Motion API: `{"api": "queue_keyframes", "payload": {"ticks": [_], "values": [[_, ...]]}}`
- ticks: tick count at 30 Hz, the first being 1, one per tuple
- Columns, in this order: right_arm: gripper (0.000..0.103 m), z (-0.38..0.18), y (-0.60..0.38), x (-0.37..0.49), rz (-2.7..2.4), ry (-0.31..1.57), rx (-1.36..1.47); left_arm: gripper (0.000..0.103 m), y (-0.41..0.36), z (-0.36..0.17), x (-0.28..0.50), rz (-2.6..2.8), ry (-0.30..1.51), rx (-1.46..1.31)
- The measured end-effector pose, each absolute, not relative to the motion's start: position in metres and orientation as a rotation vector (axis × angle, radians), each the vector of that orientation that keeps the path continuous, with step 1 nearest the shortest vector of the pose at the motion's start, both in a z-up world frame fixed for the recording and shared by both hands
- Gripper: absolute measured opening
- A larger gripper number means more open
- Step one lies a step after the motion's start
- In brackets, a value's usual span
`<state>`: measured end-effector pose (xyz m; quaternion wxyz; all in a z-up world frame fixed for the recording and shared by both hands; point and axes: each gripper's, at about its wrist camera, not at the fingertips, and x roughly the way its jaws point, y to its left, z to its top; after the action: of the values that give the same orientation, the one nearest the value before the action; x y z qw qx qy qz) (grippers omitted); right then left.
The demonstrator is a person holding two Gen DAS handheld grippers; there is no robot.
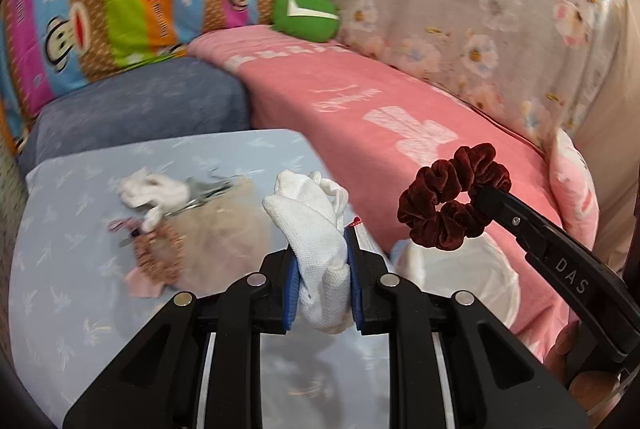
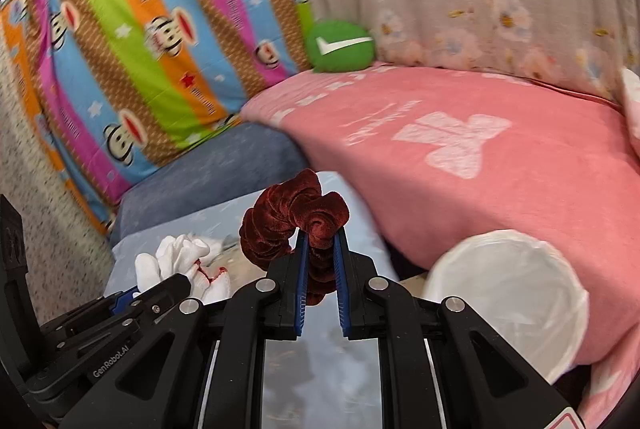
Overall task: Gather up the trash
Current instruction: 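Carry glove and scrunchie to the white bin and open both tools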
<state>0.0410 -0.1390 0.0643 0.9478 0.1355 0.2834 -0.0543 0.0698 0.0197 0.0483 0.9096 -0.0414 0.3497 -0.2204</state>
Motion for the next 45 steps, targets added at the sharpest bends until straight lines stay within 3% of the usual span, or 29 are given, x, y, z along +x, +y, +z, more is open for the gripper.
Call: {"api": "queue_keyframes", "payload": {"ticks": [12, 22, 24, 25, 26, 29, 45], "values": [[0.012, 0.043, -0.258, -0.013, -0.318, 0.576, 0.362, 0.02, -0.1, 0.057, 0.052, -0.679, 0.704, 0.021], [0.017, 0.023, -0.298, -0.025, -0.384, 0.591, 0.401, 0.023, -0.152, 0.046, 0.044, -0.774, 0.736, 0.075], [0.019, 0.022, -0.301, -0.025, -0.391, 0.588, 0.403, 0.039, -0.157, 0.045, 0.044, -0.777, 0.742, 0.085], [0.026, 0.021, -0.302, -0.025, -0.394, 0.588, 0.406, 0.055, -0.158, 0.045, 0.044, -0.774, 0.741, 0.082], [0.03, 0.021, -0.303, -0.026, -0.397, 0.585, 0.41, 0.065, -0.158, 0.044, 0.044, -0.766, 0.735, 0.075], [0.037, 0.02, -0.304, -0.029, -0.402, 0.579, 0.423, 0.074, -0.153, 0.046, 0.044, -0.735, 0.724, 0.053], [0.049, 0.023, -0.259, -0.023, -0.354, 0.608, 0.334, 0.075, -0.108, 0.035, 0.059, -0.595, 0.748, 0.002]]}}
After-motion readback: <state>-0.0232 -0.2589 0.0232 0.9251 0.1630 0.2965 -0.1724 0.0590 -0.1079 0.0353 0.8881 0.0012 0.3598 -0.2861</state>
